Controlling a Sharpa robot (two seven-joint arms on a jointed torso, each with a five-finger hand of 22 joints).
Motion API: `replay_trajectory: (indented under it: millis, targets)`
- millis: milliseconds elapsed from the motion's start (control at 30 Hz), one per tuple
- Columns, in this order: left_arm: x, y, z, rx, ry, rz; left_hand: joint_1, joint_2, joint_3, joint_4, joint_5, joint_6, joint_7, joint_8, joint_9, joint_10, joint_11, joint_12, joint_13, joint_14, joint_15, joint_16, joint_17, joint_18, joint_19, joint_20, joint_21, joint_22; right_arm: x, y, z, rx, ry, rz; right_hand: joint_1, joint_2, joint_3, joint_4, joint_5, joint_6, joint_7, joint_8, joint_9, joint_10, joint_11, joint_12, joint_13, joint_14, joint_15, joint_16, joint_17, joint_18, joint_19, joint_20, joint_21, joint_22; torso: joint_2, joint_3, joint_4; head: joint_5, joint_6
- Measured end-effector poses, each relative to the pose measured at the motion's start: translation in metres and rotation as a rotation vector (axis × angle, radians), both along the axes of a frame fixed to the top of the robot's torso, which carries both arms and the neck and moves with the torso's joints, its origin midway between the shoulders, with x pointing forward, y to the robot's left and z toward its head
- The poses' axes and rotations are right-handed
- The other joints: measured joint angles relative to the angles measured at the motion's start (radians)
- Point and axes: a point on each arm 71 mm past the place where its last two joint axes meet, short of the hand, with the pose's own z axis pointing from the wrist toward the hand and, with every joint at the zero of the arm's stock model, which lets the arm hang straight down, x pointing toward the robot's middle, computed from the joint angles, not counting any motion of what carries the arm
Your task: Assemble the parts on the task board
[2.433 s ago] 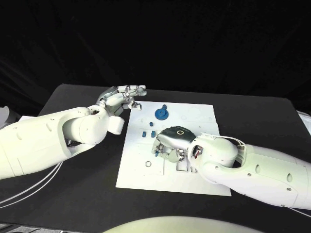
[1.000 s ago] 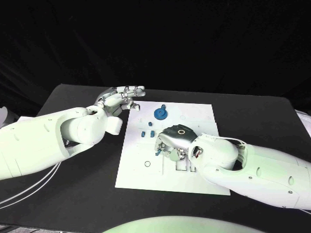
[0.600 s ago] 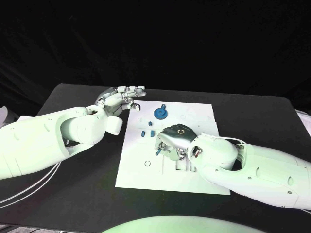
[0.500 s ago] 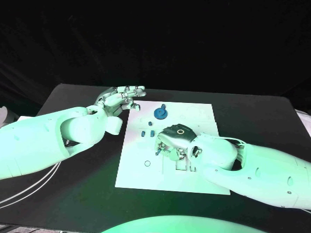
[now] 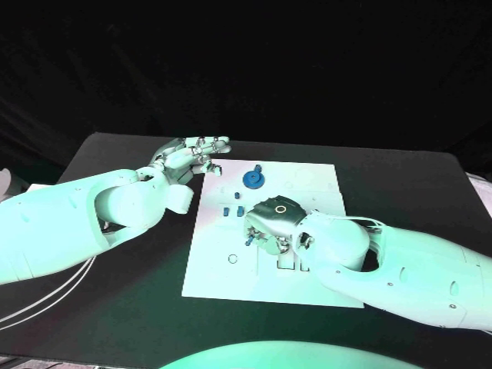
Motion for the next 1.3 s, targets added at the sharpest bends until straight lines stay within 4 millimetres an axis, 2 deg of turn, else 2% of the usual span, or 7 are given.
replay_trajectory:
  millis: [1000,1167,1267,1300]
  targets:
    - [-0.0003,-0.0005,-0.0007,0.000,0.009,-0.010,0.000,0.000,-0.006,0.000,0.000,0.000,0.000,0.000,0.000,-0.004,0.004,0.004,0.000,0.000,0.000,0.000,-0.005,0.000,0.000,0.000,0.000,-0.002,-0.0058,0.0064,0.0013,-0.015,0.000,0.023,-0.006,-0.004,-0.008,0.003,-0.002,0.003,-0.003,0.000,0.001,0.003,0.003,0.000,0.001,0.000,0.000,0.000,-0.003,0.000,0.000,0.000,0.000,-0.001,0.000,0.0000,0.0000,0.002,-0.002]
    - [-0.0004,-0.0005,-0.0007,0.000,0.010,-0.011,0.000,0.000,-0.006,0.000,0.000,0.000,0.000,0.000,0.000,-0.004,0.004,0.004,0.000,0.000,0.000,0.000,-0.005,0.000,0.000,0.000,0.000,-0.002,-0.0053,0.0067,0.0007,-0.012,0.008,0.022,-0.029,-0.011,-0.016,0.005,-0.002,0.002,-0.002,0.000,0.002,-0.006,-0.006,-0.004,-0.003,0.000,0.000,0.000,-0.006,0.000,0.000,0.000,0.000,-0.002,0.000,-0.0001,0.0001,0.003,-0.004]
    - [-0.0005,-0.0005,-0.0007,0.001,0.011,-0.011,0.000,0.000,-0.006,0.000,0.000,0.000,0.000,0.000,0.000,-0.004,0.004,0.004,0.000,0.000,0.000,0.000,-0.005,0.000,0.000,0.000,0.000,-0.002,-0.0043,0.0068,-0.0004,-0.010,0.015,0.020,-0.057,-0.015,-0.025,0.015,-0.001,-0.025,0.020,-0.009,0.000,-0.042,0.008,-0.007,-0.004,0.001,0.003,0.000,-0.011,0.000,-0.006,0.006,0.000,-0.007,0.000,-0.0001,0.0001,0.003,-0.004]
    - [-0.0005,-0.0005,-0.0008,0.001,0.011,-0.011,0.000,0.000,-0.006,0.000,0.000,0.000,0.000,0.000,0.000,-0.004,0.004,0.004,0.000,-0.003,0.001,0.000,-0.006,0.000,0.000,0.000,-0.002,-0.002,-0.0040,0.0067,-0.0010,-0.010,0.017,0.018,-0.069,-0.020,-0.029,0.018,0.002,-0.052,0.024,-0.010,-0.006,-0.069,0.013,-0.007,-0.006,0.000,0.011,0.000,-0.014,0.000,-0.009,0.011,0.000,-0.010,0.000,-0.0001,0.0001,0.004,-0.004]
